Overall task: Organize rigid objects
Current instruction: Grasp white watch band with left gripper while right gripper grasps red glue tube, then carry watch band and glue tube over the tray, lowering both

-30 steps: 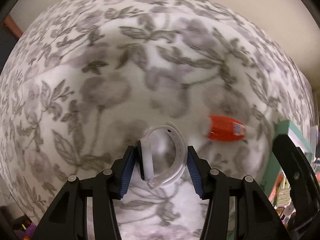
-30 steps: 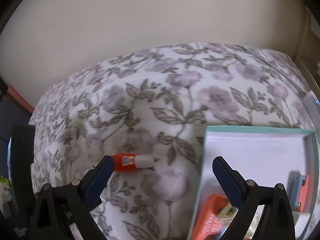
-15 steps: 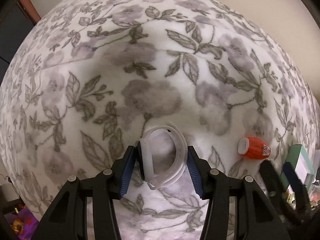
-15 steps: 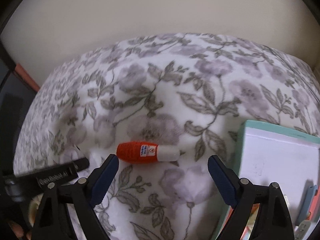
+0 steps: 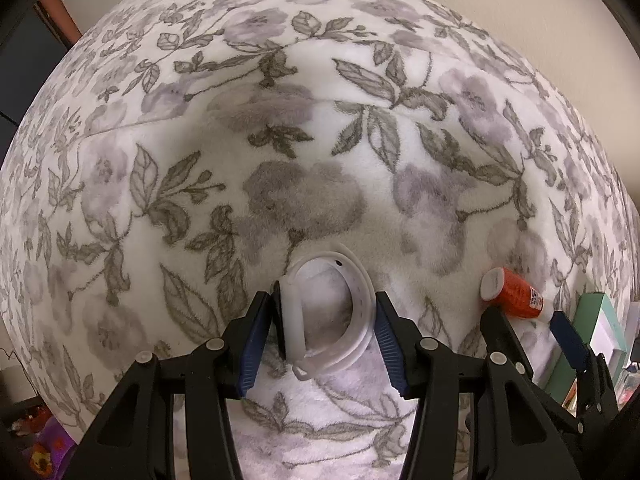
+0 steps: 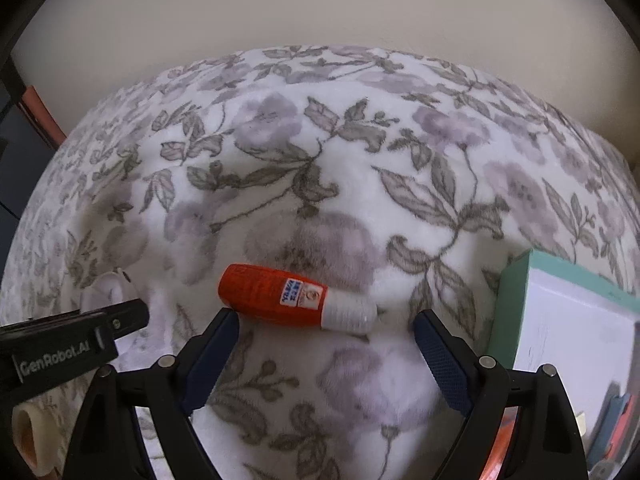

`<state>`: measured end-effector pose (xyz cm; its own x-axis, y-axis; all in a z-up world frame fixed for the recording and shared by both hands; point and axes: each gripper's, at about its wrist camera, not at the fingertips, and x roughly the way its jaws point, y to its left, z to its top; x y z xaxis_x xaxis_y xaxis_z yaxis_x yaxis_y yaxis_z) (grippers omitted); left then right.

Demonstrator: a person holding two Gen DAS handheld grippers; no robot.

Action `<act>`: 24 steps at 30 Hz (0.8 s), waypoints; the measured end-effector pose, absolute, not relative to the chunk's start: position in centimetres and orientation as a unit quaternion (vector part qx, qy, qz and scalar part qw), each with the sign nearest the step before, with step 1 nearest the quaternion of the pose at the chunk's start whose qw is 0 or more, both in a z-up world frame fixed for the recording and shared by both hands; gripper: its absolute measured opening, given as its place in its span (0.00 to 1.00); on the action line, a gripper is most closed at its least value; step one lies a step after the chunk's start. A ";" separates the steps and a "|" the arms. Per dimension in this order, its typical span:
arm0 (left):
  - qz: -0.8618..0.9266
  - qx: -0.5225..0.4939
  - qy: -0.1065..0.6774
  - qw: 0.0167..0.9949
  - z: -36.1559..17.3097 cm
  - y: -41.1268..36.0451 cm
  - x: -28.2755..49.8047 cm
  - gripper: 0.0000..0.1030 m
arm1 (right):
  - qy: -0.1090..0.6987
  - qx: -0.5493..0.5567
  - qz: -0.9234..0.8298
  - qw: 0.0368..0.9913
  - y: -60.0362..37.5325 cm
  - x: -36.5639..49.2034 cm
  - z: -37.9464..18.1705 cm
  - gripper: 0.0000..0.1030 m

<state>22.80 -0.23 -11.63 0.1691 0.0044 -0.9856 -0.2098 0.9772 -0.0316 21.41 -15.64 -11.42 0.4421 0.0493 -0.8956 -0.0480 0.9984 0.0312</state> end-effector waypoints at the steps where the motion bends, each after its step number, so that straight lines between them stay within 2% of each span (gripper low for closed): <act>1: 0.070 -0.082 0.641 0.760 -11.7 -0.2 22.9 0.52 | 0.528 -0.008 0.027 0.848 -15.5 21.6 -11.5 0.88; 7: 0.062 -0.095 0.644 0.757 -11.6 1.0 23.4 0.52 | 0.533 -0.024 0.027 0.845 -15.1 23.1 -11.6 0.87; 13: 0.058 -0.097 0.644 0.757 -11.4 1.7 23.7 0.52 | 0.539 -0.017 0.034 0.842 -15.4 25.0 -11.1 0.69; 15: 0.057 -0.101 0.643 0.757 -11.6 1.9 23.9 0.52 | 0.539 -0.021 0.033 0.841 -15.4 25.4 -10.9 0.54; 19: 0.057 -0.096 0.640 0.760 -11.5 2.1 24.1 0.51 | 0.540 -0.021 0.033 0.841 -15.4 25.0 -10.8 0.36; 21: 0.058 -0.084 0.638 0.763 -11.3 1.7 24.1 0.51 | 0.540 -0.016 0.034 0.841 -15.5 24.5 -10.7 0.23; 24: 0.060 -0.069 0.635 0.767 -11.3 1.3 24.0 0.51 | 0.548 -0.008 0.034 0.836 -15.9 23.1 -10.6 0.22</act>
